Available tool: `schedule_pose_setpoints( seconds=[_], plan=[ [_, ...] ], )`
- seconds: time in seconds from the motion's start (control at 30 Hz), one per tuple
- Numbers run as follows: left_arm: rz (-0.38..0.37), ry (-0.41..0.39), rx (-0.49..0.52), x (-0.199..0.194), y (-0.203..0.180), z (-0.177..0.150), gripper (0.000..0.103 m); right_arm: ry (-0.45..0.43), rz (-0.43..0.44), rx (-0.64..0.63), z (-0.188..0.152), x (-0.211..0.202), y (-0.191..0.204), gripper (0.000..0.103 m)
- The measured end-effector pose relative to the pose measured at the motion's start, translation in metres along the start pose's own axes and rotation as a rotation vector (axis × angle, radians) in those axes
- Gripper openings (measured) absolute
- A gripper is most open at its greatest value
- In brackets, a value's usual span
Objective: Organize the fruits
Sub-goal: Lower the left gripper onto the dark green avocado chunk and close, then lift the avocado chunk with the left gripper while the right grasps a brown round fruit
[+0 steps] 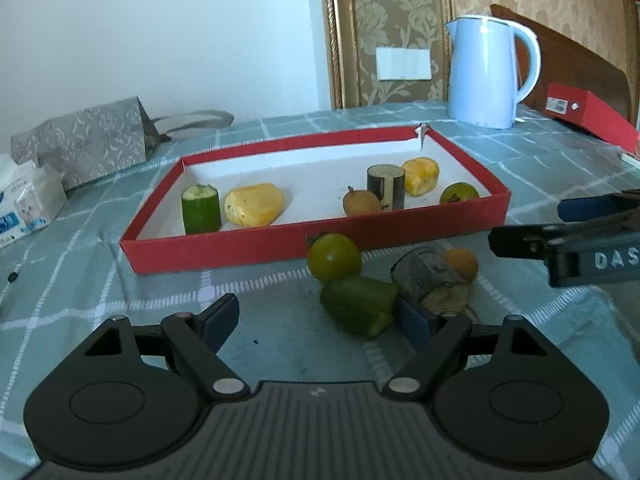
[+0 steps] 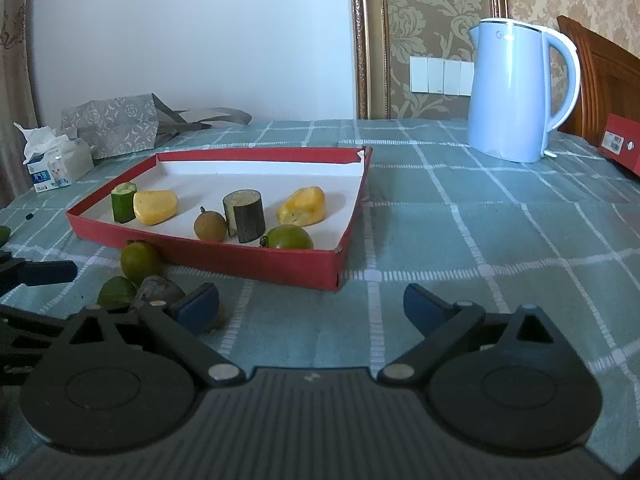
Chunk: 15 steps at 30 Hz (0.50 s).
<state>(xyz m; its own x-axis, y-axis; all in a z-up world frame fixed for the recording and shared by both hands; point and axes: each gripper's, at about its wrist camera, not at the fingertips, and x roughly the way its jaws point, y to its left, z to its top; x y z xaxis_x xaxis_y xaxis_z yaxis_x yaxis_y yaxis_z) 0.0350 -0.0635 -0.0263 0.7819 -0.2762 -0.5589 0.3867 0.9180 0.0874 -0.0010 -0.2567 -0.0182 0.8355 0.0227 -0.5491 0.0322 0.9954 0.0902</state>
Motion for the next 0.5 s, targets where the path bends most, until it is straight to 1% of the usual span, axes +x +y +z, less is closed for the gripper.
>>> schedule_pose_setpoints(
  seconds=[0.07,0.13,0.2,0.23,0.27,0.33,0.37,0.43,0.5],
  plan=[
    [-0.005,0.028,-0.02,0.0063,0.0012,0.0017,0.086,-0.004,-0.001,0.0,-0.0002,-0.0012,0.0,0.099],
    [-0.009,0.036,-0.041,0.0088,0.0041,0.0022,0.086,-0.011,-0.004,-0.002,-0.0003,-0.0024,-0.0002,0.099],
    [-0.015,0.038,-0.056,0.0094,0.0072,0.0019,0.082,-0.019,-0.01,-0.007,-0.0008,-0.0029,0.0003,0.099],
    [-0.022,0.037,-0.058,0.009,0.008,0.0017,0.076,-0.022,-0.015,-0.012,-0.0009,-0.0031,0.0008,0.099],
    [-0.027,0.033,-0.055,0.0084,0.0081,0.0017,0.073,-0.023,-0.018,-0.018,-0.0009,-0.0029,0.0014,0.099],
    [-0.041,0.025,-0.039,0.0069,0.0067,0.0014,0.059,-0.021,-0.019,-0.027,-0.001,-0.0024,0.0025,0.099],
    [-0.05,0.022,-0.03,0.0058,0.0048,0.0013,0.056,-0.022,-0.021,-0.03,-0.001,-0.0023,0.003,0.099],
    [-0.057,0.014,-0.008,0.0038,0.0013,0.0008,0.045,-0.022,-0.025,-0.031,-0.0008,-0.0021,0.0031,0.099],
    [-0.06,0.009,0.007,0.0024,-0.0015,0.0006,0.043,-0.022,-0.025,-0.024,-0.0005,-0.0018,0.0022,0.099]
  ],
)
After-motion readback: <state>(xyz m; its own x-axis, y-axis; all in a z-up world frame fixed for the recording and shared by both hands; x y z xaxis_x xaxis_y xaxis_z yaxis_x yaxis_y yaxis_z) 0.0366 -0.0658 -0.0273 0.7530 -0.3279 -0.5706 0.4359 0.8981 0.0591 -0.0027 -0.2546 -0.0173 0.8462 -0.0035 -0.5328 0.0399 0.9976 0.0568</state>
